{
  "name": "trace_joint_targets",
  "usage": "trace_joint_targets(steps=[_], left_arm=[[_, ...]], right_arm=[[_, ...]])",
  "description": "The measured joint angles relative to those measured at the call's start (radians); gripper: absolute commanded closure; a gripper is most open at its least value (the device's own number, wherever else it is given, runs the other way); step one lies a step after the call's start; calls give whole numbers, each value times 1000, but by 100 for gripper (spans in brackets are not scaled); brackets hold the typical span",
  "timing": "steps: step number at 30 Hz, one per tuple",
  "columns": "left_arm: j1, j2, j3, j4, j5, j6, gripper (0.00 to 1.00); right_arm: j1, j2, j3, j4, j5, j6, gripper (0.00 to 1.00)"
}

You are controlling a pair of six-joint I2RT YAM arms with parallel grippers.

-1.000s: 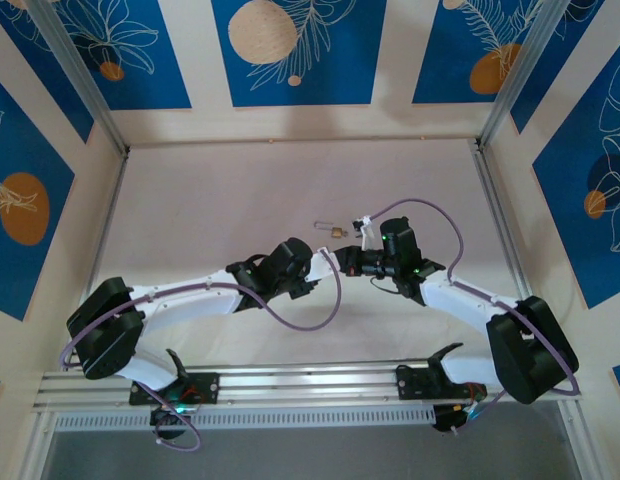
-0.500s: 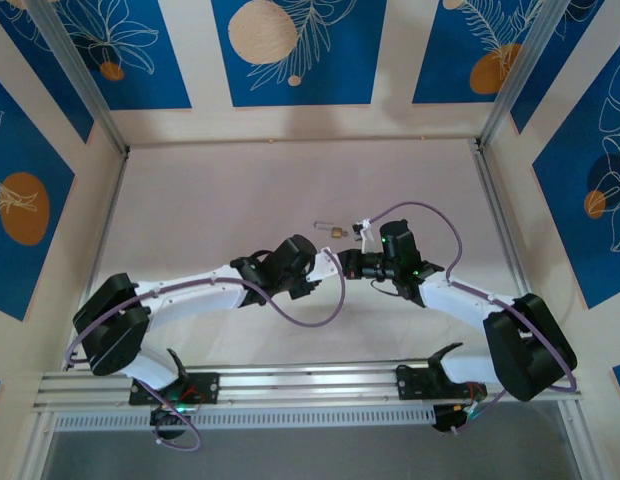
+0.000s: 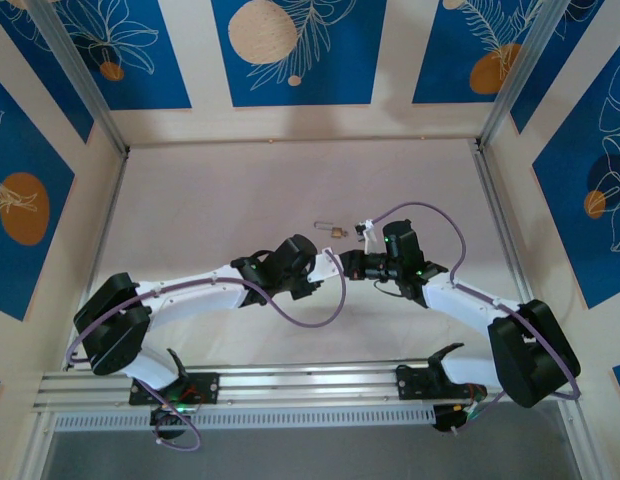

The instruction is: Unlock with the key

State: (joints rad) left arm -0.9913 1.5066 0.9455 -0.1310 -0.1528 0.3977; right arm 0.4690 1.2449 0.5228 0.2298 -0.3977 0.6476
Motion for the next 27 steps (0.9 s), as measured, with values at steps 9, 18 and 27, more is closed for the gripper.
trace_joint_targets(steps=[9,18,27], left_arm=[[0,0,0,3,3,0,80],[-1,-6,0,15,1,15,81],[-2,-6,0,28,-6,57,82]], right_arm=[[-8,-2,0,1,-12,2,100],[-27,-13,0,0,-38,2,96],[-47,-13,0,1,-68,27,86]])
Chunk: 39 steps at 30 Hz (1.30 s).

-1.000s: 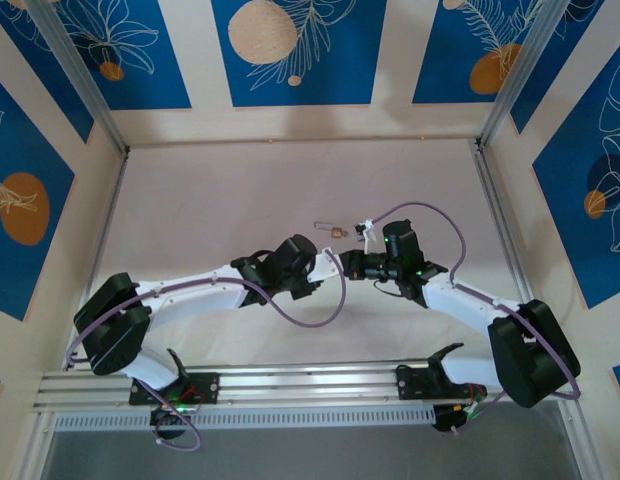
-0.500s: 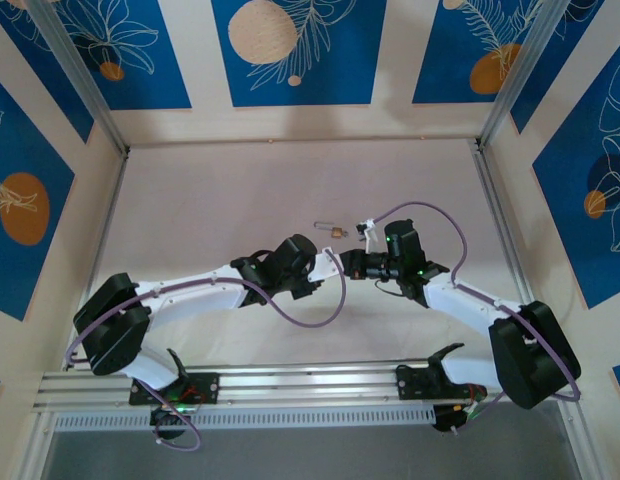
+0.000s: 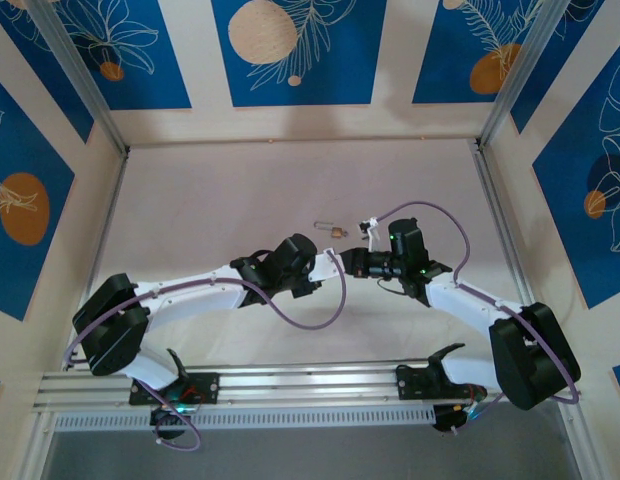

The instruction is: Unlock with the key

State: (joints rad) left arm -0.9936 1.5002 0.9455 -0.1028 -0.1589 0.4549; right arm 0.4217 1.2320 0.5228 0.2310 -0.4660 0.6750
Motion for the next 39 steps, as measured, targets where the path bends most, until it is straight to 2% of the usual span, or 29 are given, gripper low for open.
trace_joint_targets(steps=[12,25,34,39], left_arm=[[-6,0,0,32,1,0,82],[-15,0,22,35,2,27,82],[-22,5,32,35,2,35,82],[-26,25,39,31,2,50,82]], right_arm=[[-25,-19,-10,6,-37,24,82],[-68,-35,-16,8,-51,40,69],[-90,-72,-17,0,-50,37,68],[-90,-72,-21,-16,-51,33,73]])
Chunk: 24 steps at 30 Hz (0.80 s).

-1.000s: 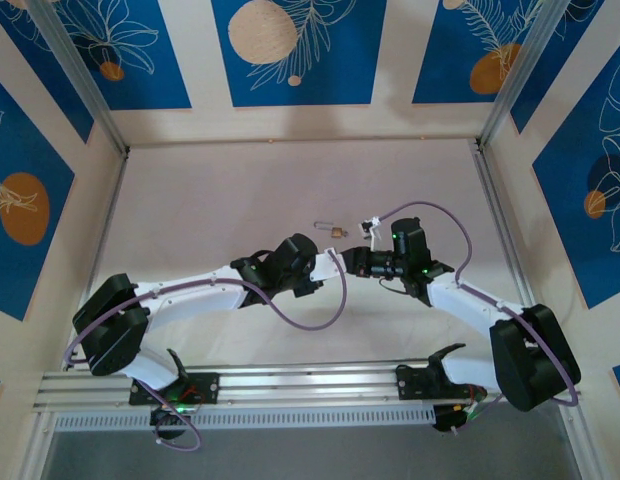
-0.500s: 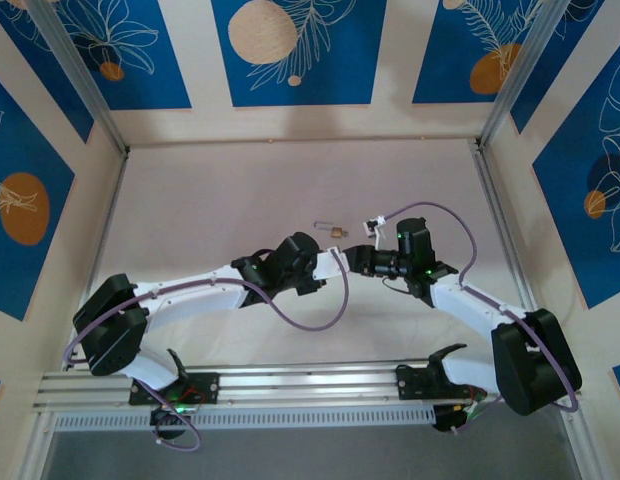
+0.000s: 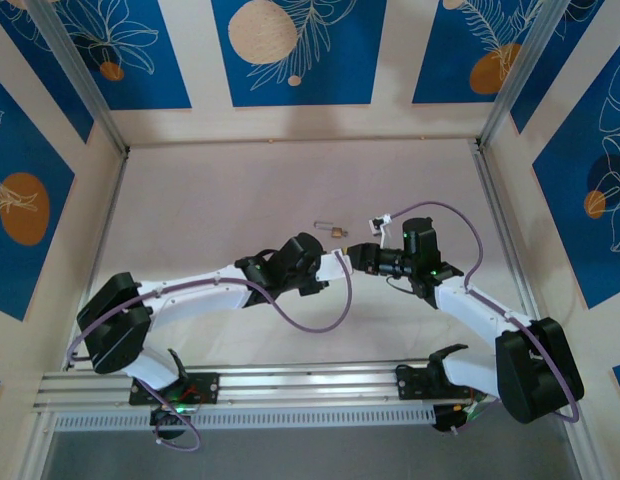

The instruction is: Unlock with the key

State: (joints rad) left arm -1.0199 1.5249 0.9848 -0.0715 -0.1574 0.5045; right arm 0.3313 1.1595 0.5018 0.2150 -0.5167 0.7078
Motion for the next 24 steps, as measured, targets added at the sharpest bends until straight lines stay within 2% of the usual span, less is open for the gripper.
trace_joint_targets(steps=[2,9,19,24], left_arm=[[-1,6,4,-4,0,3,82],[-3,6,9,-3,-1,3,82],[-3,17,9,-3,-4,4,81],[-4,18,10,-3,-8,22,81]], right_arm=[[0,0,-1,-2,0,-2,77],[0,0,-1,-4,-1,-8,78],[2,0,-10,-8,-9,-18,90],[3,0,-10,-6,-12,-18,92]])
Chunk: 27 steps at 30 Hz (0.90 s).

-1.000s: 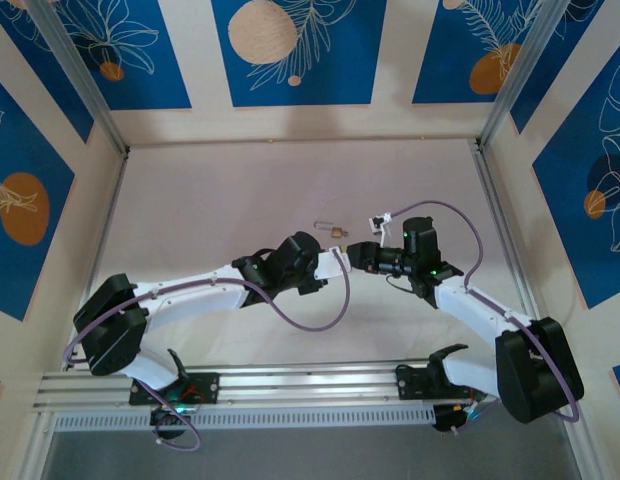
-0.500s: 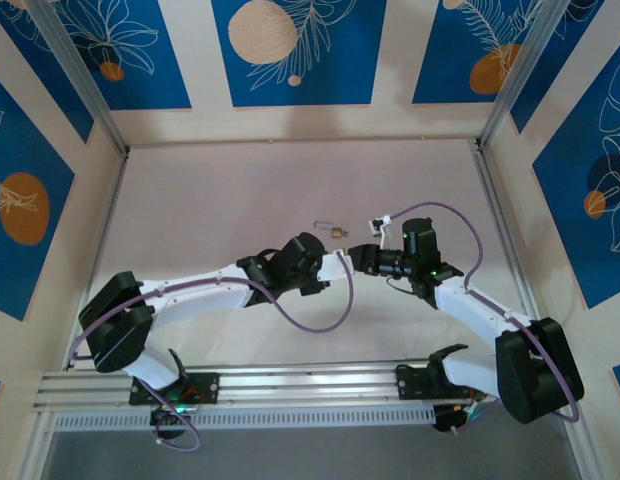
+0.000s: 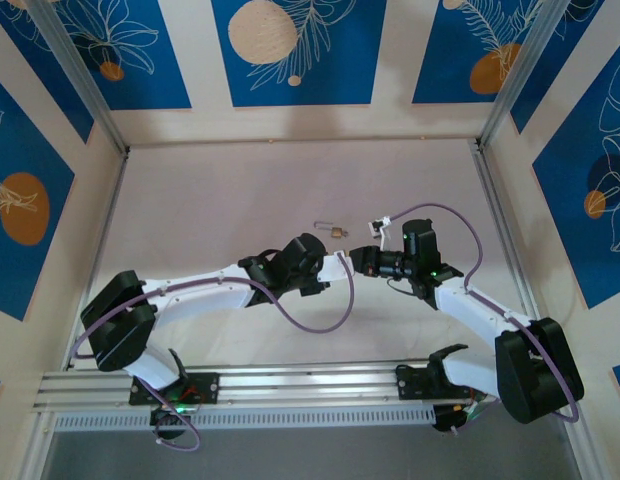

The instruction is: Unlock with the key

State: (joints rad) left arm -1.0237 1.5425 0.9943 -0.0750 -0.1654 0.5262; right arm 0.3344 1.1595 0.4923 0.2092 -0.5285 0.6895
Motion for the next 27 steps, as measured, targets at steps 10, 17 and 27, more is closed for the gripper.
trace_joint_targets(steps=[10,17,27], left_arm=[[-1,13,8,-4,-8,17,81],[-2,13,11,-11,-11,26,81],[-3,18,10,-3,-43,46,81]], right_arm=[[2,15,0,5,0,0,86],[2,16,0,8,0,0,93],[2,48,0,50,-14,18,100]])
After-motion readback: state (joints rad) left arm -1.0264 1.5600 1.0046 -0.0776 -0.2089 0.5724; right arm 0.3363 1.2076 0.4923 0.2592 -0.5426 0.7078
